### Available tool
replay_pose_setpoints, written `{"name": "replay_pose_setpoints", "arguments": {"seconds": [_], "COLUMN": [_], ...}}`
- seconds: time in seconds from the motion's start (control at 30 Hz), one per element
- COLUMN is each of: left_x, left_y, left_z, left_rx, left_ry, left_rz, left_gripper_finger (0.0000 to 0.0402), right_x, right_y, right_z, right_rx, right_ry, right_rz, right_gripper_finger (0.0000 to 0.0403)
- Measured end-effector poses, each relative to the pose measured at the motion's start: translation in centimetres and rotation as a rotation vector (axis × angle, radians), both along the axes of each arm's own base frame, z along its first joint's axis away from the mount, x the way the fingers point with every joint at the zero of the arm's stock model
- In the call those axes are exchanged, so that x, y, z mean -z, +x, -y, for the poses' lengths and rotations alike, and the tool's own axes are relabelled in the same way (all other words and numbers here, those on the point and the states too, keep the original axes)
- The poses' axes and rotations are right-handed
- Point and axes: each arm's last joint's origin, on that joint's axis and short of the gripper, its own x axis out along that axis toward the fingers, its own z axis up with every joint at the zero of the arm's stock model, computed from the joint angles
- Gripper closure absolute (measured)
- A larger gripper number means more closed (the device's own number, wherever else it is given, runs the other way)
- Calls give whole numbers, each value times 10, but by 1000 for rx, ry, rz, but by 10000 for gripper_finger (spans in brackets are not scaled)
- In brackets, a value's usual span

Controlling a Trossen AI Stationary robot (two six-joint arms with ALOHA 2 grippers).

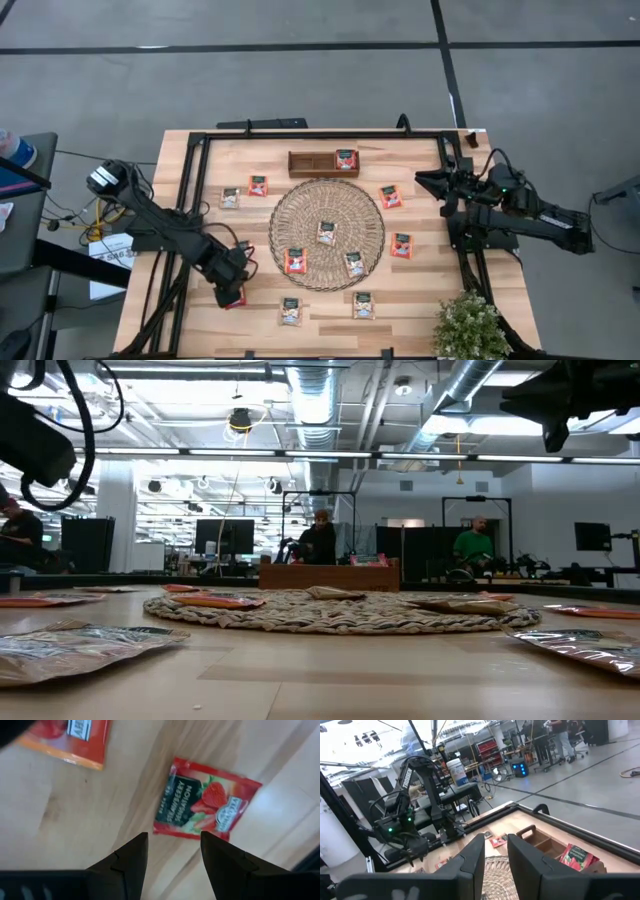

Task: Pick & Place Tea
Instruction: Put the red tea bag into the right section of the wooden organizer

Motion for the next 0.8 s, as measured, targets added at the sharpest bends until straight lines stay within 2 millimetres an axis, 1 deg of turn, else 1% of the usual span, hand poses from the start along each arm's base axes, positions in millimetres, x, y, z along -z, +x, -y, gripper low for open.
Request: {"name": "replay_pose_setpoints", "arguments": {"seconds": [0.43,0.53,0.7,0.8], "left_x": [4,9,28,34], "left_y": [4,7,12,14], "left_z": [0,2,5,6], "left_rx": [83,108,142,142], "left_ry": [69,82,124,152], "left_rz": [72,78,26,6], "left_gripper_finger": [227,227,227,227], "right_x": [0,0,0,0], "right_y": [0,0,0,0], "right_z": [-1,-1,-1,-1], "right_rx": [-27,-27,-27,-27], "right_ry": [0,0,1,1], "right_rz": [0,0,0,0], "right_gripper_finger": [326,326,326,326]}}
